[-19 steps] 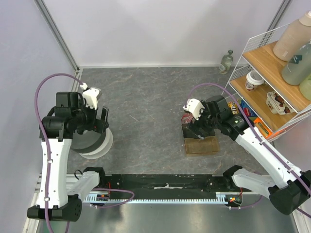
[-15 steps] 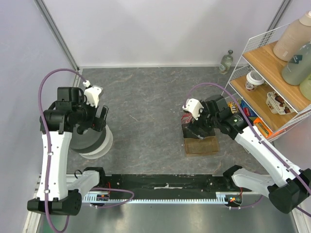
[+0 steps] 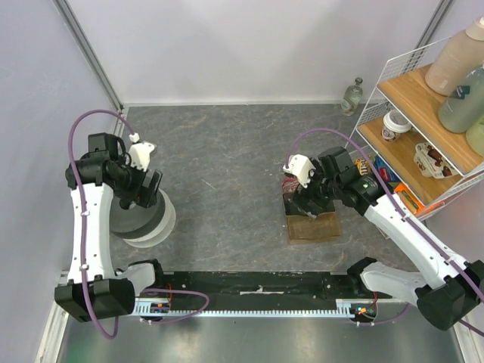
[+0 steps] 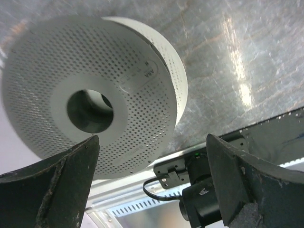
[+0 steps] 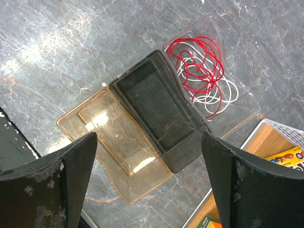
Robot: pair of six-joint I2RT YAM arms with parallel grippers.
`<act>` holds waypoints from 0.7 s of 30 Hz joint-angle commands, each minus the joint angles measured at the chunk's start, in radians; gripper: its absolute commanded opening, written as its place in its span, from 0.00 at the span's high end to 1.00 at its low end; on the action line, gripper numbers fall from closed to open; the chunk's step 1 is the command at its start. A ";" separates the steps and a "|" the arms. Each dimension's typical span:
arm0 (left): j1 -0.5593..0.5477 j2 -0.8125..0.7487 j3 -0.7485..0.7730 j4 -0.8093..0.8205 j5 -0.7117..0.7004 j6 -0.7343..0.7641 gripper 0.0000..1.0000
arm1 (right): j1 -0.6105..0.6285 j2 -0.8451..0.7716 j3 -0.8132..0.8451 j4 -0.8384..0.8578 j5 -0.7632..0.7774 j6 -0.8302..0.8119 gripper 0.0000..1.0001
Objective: Wrap the cables
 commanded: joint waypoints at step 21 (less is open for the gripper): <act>0.222 0.148 -0.108 0.070 0.075 0.134 0.70 | -0.002 0.059 0.046 -0.040 -0.064 -0.007 0.02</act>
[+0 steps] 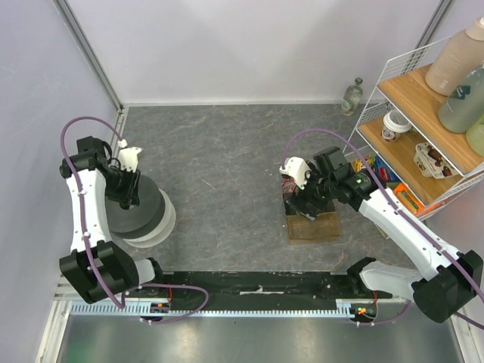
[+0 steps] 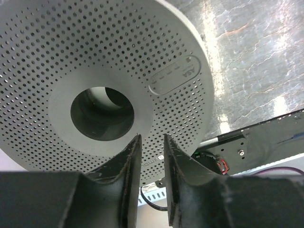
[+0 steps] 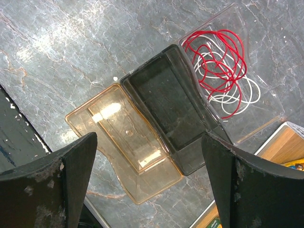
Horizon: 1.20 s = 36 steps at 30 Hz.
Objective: Wrap the cables
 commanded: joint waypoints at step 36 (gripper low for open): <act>0.005 -0.005 -0.122 0.148 0.148 0.097 0.36 | -0.001 0.037 0.034 -0.017 -0.020 -0.002 0.02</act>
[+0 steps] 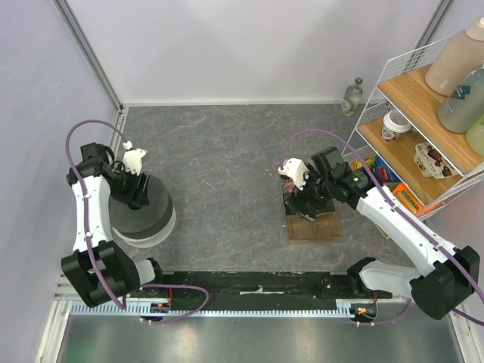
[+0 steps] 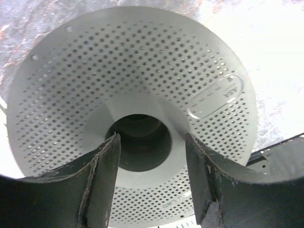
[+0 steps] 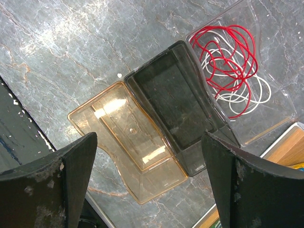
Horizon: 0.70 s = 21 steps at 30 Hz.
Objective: Wrap the cables
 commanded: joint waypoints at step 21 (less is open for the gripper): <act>-0.338 0.163 -0.015 0.028 0.037 -0.190 0.49 | -0.001 0.032 0.035 -0.003 0.031 -0.019 0.02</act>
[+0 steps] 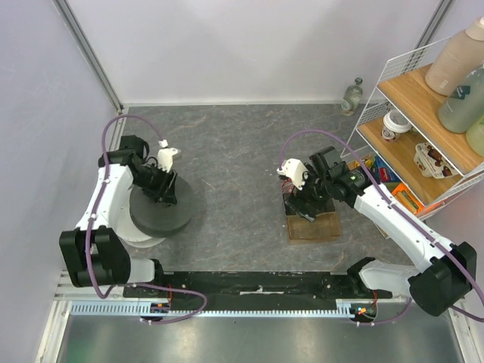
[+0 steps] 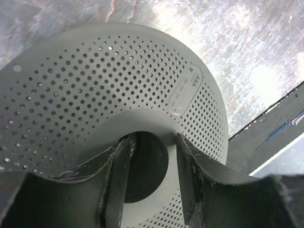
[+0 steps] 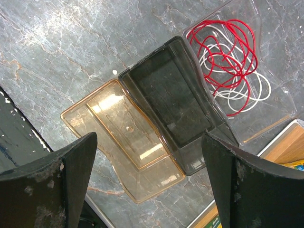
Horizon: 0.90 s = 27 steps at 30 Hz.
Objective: Wrap the cables
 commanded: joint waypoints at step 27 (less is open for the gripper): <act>-0.482 0.169 0.115 0.072 0.039 -0.285 0.41 | -0.001 -0.005 0.029 0.008 0.112 -0.023 0.02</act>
